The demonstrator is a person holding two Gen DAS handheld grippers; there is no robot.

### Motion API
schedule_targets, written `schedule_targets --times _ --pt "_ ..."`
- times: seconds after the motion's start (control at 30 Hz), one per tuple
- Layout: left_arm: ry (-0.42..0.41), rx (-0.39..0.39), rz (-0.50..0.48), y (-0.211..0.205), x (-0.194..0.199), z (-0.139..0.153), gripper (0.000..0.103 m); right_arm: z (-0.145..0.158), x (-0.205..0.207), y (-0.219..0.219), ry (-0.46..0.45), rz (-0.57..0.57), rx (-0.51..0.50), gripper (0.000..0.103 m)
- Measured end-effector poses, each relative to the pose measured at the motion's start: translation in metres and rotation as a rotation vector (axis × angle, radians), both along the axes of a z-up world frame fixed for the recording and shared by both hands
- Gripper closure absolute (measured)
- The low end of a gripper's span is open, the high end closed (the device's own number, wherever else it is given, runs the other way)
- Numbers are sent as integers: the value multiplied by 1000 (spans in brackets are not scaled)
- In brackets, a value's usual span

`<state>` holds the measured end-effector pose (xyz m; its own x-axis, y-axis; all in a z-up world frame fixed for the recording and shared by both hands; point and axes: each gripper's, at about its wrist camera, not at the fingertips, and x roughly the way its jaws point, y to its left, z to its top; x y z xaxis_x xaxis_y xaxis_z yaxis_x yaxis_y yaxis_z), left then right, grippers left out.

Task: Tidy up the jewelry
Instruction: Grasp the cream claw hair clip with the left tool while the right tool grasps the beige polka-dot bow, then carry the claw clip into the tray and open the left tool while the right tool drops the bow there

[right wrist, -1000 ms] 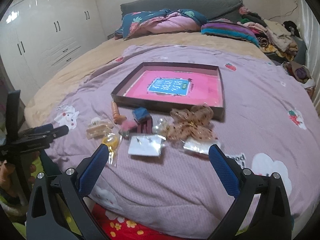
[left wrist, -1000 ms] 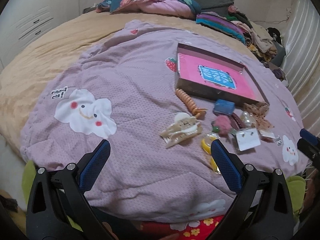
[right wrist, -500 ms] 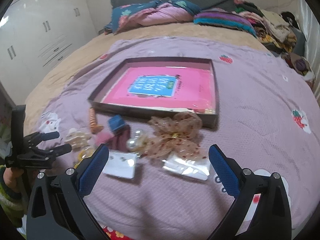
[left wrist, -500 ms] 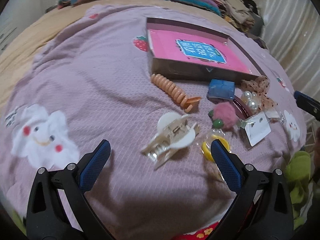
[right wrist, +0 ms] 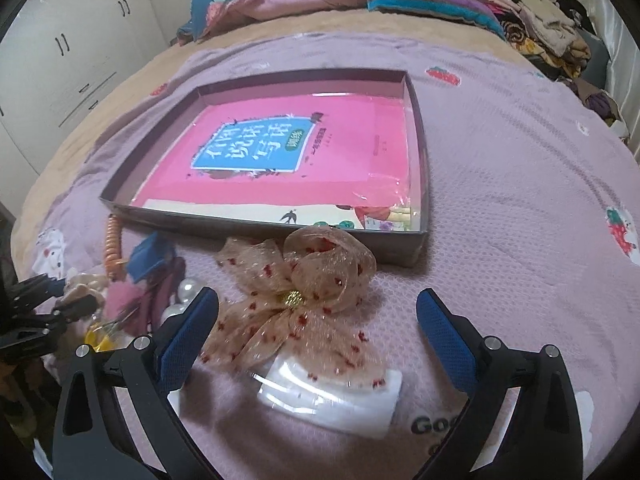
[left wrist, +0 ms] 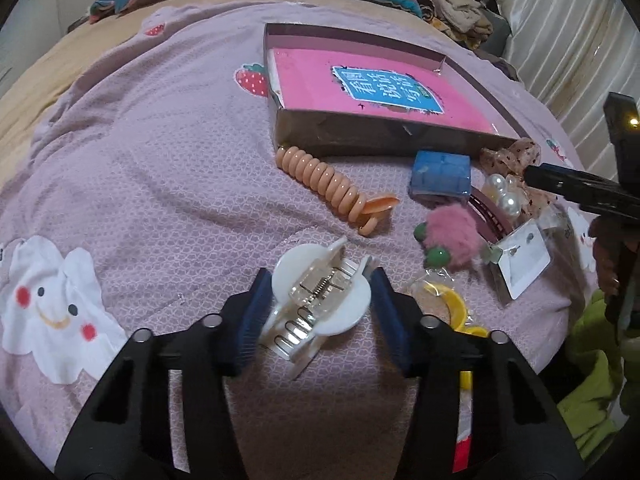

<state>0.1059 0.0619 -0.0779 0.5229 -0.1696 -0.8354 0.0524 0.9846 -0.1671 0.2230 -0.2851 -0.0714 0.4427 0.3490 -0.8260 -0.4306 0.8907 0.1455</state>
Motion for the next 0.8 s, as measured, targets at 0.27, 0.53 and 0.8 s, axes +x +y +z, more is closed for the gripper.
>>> schedule_targets --times 0.27,0.53,0.8 --pt "-49 -11 15 1 -5 19 73 -11 4 -4 37 23 91 63" --pt "-97 -11 10 -7 7 42 73 11 -9 -38 -10 -12 211 87" --pt "-149 -28 -12 -25 35 63 73 42 -23 -79 -90 -69 272 88"
